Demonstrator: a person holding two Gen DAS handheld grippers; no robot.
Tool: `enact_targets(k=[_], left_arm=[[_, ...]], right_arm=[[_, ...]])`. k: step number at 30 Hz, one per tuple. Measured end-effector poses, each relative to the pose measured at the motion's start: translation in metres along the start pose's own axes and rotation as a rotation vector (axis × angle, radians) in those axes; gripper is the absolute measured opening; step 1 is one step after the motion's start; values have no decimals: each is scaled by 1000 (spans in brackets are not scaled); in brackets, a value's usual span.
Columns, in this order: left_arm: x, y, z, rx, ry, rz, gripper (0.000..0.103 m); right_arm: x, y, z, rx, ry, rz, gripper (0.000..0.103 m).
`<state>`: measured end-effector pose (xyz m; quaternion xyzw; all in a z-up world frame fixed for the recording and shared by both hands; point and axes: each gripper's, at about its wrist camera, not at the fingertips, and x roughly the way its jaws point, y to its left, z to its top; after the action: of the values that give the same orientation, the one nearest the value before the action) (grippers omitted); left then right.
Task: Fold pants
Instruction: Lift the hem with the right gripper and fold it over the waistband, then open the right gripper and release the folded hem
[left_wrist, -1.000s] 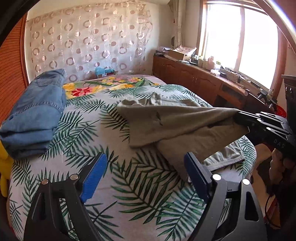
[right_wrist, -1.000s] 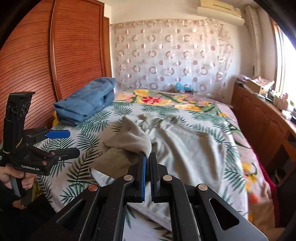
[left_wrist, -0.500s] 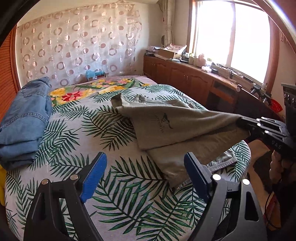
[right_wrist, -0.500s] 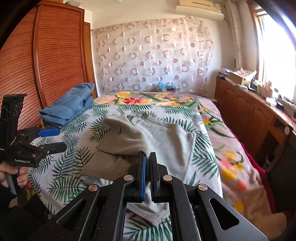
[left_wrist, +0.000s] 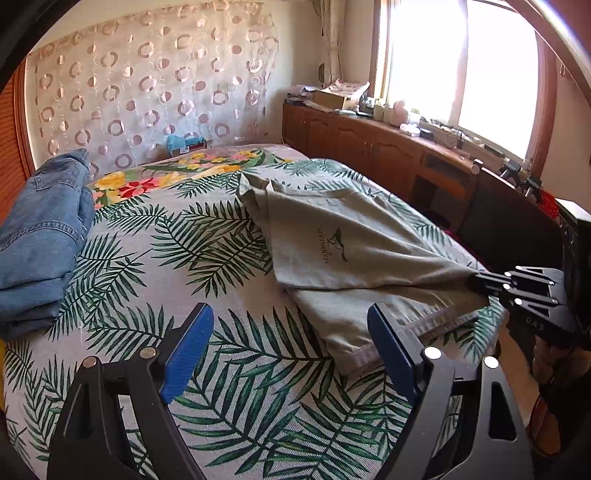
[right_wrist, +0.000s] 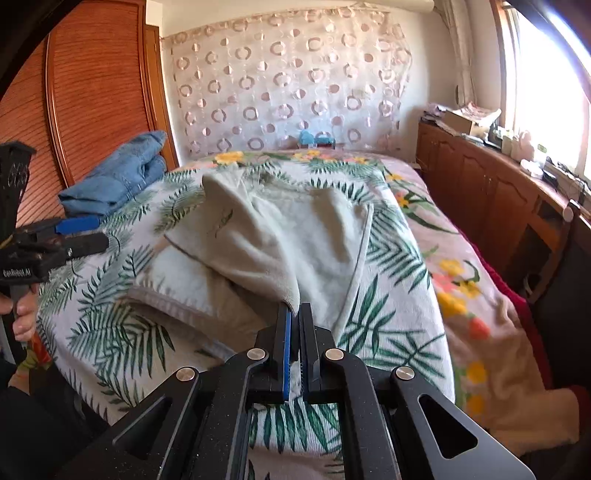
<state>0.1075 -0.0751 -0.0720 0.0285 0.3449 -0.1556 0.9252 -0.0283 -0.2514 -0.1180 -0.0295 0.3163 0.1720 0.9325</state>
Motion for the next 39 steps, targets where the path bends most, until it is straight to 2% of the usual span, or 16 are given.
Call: enact_targets(k=[5, 12, 21, 23, 29, 35, 37, 39], left_arm=[[12, -3, -1, 2, 20, -3, 86], [28, -4, -9, 4, 72, -12, 86], [38, 0, -17, -8, 106, -9, 86], [39, 0, -17, -13, 113, -12, 86], [35, 5, -15, -29, 102, -15, 86], [10, 13, -2, -35, 40, 2, 86], [1, 16, 1, -36, 20, 12, 86], [-9, 20, 4, -36, -1, 19, 86]], right_arm=[[2, -5, -4, 22, 51, -14, 3], [-10, -4, 6, 23, 38, -23, 3], [1, -8, -2, 28, 29, -26, 4], [2, -6, 0, 22, 41, -54, 4], [-9, -6, 8, 14, 1, -70, 36], [-3, 0, 23, -18, -30, -29, 37], [5, 4, 27, -35, -25, -45, 37], [13, 10, 33, -41, -27, -7, 38]])
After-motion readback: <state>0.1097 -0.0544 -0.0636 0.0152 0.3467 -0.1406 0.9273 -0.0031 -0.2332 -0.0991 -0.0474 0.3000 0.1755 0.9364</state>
